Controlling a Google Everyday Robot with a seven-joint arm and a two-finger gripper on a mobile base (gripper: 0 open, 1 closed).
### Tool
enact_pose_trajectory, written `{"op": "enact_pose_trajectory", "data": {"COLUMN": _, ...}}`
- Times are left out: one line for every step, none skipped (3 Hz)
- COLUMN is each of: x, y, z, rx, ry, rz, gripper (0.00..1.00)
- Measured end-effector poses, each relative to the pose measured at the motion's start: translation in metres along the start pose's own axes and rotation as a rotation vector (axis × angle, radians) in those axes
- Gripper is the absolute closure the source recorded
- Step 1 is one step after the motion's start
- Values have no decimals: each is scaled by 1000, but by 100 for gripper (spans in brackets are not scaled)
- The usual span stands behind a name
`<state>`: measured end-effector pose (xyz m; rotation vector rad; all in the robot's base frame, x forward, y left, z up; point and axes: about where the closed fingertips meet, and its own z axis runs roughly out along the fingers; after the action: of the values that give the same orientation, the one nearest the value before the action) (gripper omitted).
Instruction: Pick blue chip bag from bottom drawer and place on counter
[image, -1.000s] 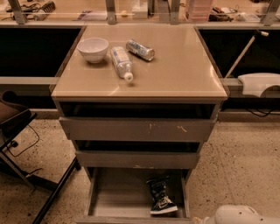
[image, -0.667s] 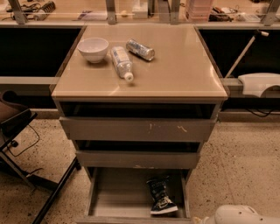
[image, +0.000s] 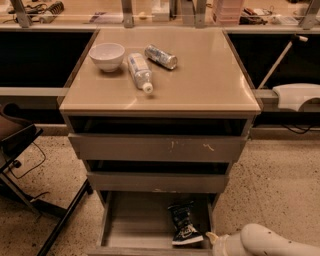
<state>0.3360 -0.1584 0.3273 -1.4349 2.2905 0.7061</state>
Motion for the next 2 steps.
{"op": "enact_pose_trajectory", "data": {"x": -23, "y": -55, "z": 34, "rx": 88, "ry": -169, "rz": 21, "gripper": 0}}
{"op": "enact_pose_trajectory", "data": {"x": -36, "y": -91, "z": 48, "rx": 213, "ry": -300, "rz": 84, "gripper": 0}}
